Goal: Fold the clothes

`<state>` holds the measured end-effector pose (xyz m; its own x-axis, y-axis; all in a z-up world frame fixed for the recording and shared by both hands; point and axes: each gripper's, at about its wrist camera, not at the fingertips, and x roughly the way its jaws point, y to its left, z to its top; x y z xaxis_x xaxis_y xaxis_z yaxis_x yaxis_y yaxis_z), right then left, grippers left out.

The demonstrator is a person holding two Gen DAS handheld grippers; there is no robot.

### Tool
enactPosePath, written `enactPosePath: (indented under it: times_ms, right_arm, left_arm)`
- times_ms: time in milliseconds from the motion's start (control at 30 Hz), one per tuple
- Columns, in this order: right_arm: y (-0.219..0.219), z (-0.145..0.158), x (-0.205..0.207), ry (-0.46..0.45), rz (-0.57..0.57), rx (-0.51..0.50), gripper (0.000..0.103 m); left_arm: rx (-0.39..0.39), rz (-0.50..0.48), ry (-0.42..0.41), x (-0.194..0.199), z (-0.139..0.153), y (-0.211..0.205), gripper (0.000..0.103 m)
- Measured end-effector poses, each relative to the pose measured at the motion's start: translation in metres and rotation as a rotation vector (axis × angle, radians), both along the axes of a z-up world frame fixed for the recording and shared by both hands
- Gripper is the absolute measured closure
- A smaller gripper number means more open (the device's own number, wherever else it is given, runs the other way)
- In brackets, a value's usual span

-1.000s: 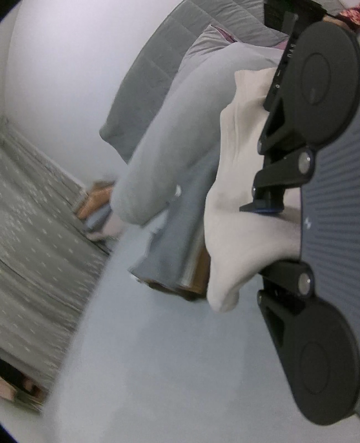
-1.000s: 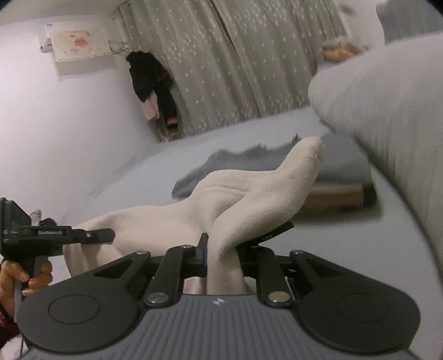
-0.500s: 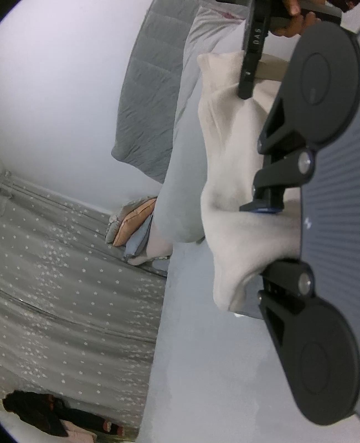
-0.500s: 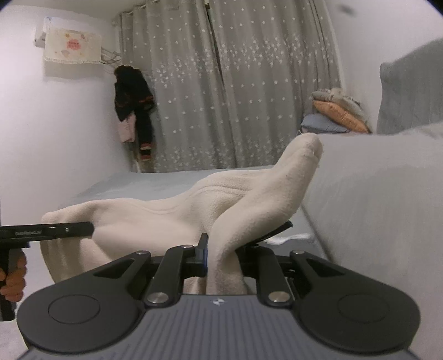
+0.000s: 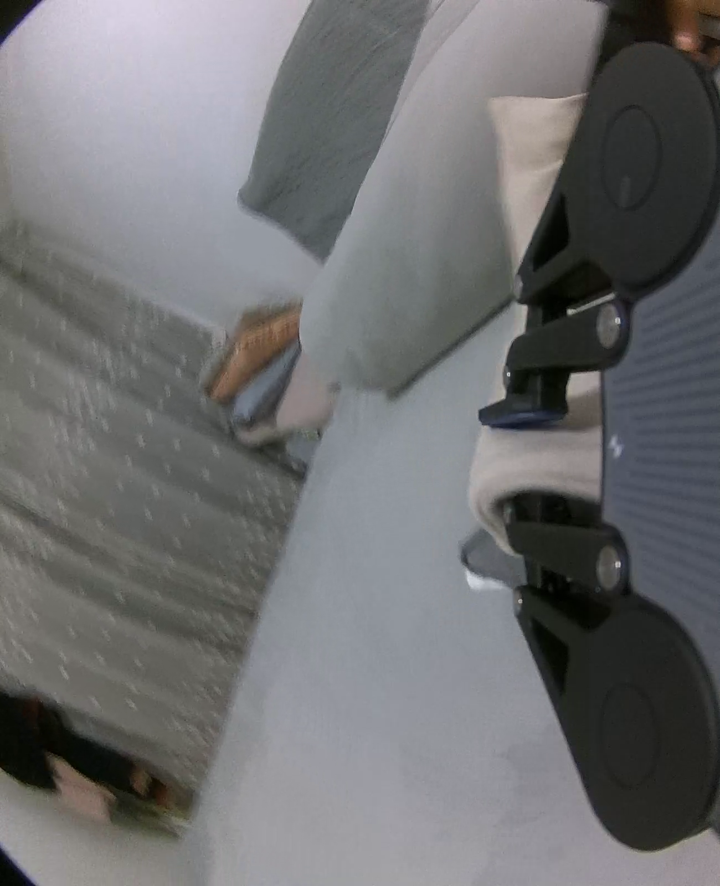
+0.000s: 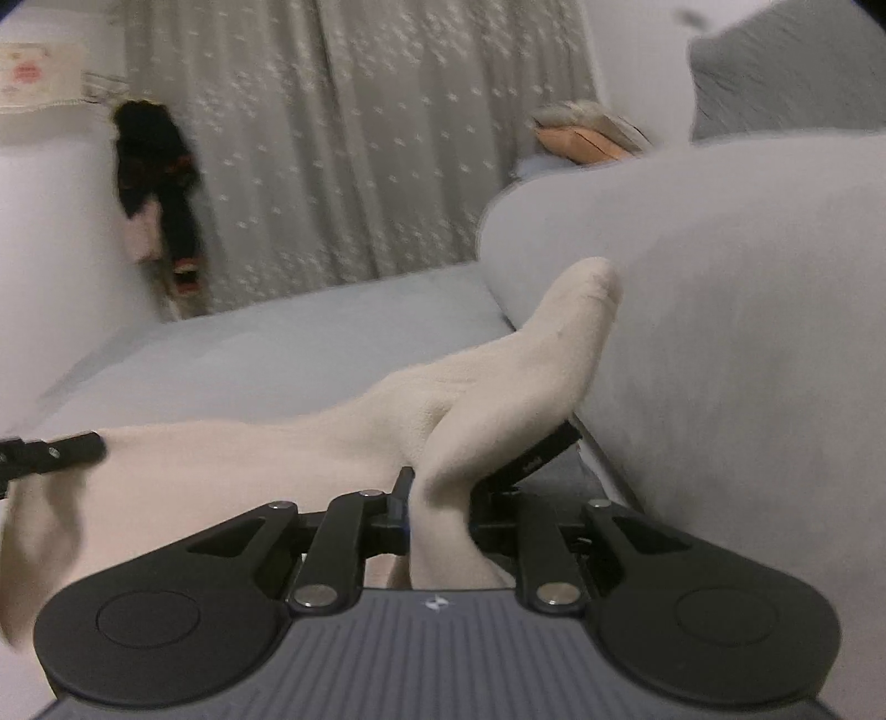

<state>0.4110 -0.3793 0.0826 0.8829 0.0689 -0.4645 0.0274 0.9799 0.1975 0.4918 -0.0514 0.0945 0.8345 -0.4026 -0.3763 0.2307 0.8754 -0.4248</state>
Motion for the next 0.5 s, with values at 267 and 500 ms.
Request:
enactPosePath:
  times_ms: [267,500]
  right_arm:
    - [-0.01,-0.024,0.005,0.043,-0.144,-0.062,0.074]
    - [-0.01,-0.009,-0.009,-0.119,-0.244,-0.154,0.095]
  left_arm:
    - [0.011,0.082,0.115,0.025,-0.025,-0.001,0.089]
    - [0.038,0.163,-0.166,-0.002,0.003,-0.019,0.097]
